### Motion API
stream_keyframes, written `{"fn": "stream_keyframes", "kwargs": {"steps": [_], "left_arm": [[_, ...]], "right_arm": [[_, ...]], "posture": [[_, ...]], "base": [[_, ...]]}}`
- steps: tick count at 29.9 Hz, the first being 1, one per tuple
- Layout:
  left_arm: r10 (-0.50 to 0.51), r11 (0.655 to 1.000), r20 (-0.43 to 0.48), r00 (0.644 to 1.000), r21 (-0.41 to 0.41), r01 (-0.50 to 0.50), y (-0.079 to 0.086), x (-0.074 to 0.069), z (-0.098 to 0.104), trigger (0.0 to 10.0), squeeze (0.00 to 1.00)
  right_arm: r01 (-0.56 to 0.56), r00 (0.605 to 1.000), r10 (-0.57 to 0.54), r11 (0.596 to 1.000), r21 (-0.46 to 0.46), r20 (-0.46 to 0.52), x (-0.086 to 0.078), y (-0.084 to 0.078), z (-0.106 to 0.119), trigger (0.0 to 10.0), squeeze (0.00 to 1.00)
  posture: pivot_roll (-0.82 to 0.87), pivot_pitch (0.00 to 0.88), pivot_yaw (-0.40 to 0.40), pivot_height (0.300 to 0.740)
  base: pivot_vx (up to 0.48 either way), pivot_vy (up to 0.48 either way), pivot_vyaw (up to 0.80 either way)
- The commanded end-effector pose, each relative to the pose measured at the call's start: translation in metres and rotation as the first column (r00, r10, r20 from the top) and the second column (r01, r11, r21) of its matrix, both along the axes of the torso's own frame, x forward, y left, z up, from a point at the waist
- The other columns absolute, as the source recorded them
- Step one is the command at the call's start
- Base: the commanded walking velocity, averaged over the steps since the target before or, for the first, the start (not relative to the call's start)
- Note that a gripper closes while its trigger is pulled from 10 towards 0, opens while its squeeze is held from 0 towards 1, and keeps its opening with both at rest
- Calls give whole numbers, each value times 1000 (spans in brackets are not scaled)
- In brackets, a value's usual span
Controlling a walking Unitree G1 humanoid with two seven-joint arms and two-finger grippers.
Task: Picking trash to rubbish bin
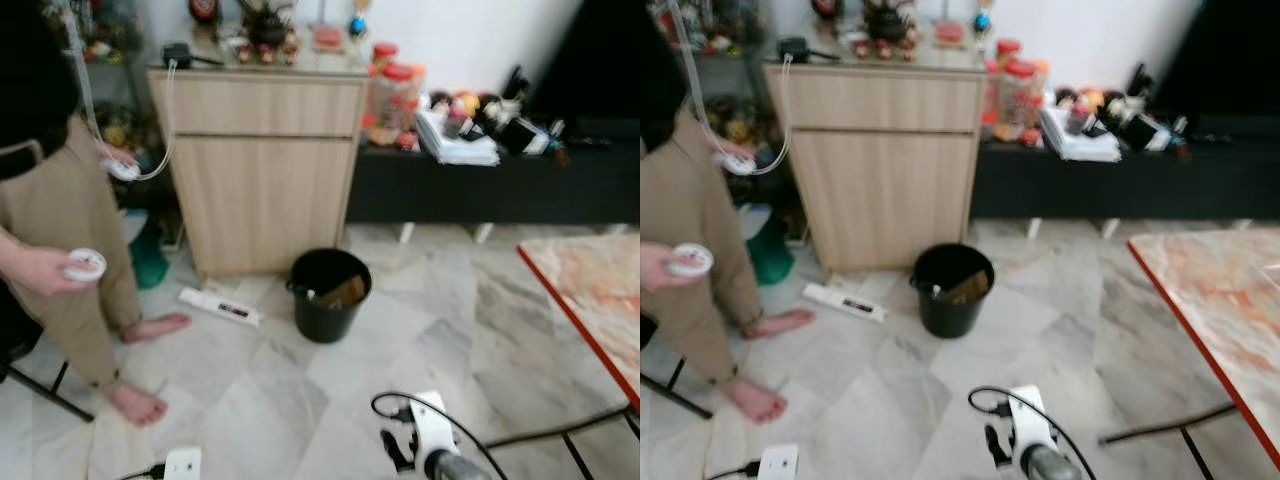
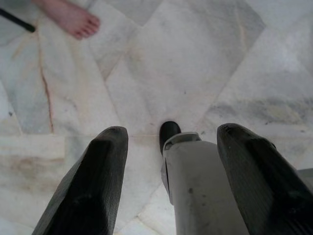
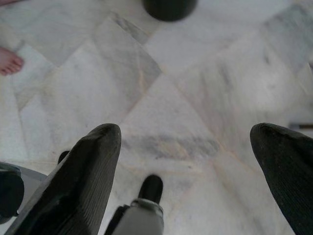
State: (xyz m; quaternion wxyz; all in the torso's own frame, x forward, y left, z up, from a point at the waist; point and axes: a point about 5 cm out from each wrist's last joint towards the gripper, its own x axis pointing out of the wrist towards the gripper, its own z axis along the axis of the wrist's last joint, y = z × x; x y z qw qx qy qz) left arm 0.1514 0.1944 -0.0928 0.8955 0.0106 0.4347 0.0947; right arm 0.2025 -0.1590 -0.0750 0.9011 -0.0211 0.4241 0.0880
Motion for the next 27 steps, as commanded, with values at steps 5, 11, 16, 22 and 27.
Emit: {"fn": "stream_keyframes", "kwargs": {"steps": [5,11,16,22,27], "left_arm": [[-8,1000,1,1000,0,8,-2,0,0,10000,0],[-11,1000,1,1000,-1,11,-3,0,0,10000,0],[-12,1000,-7,1000,0,12,-4,-1,-1,10000,0],[6,1000,-16,1000,-9,-6,-4,-3,-2,10000,0],[-9,1000,-16,1000,0,9,-4,-2,-2,10000,0]], "right_arm": [[13,1000,-13,1000,-9,-6,-1,-5,-1,10000,0],[10,1000,-10,1000,-12,-9,-2,-5,-1,10000,0],[5,1000,-6,1000,-15,-10,-2,-5,-1,10000,0],[3,1000,-3,1000,-16,-11,-2,-5,-1,10000,0],[2,1000,-2,1000,-16,-11,-2,-5,-1,10000,0]], "posture": [[47,0,-110,740],[47,0,-110,740],[46,0,-112,740],[46,0,-112,740],[47,0,-112,740]], "base": [[0,0,-800],[0,0,-800],[0,0,-800],[0,88,-800],[0,115,-800]]}}
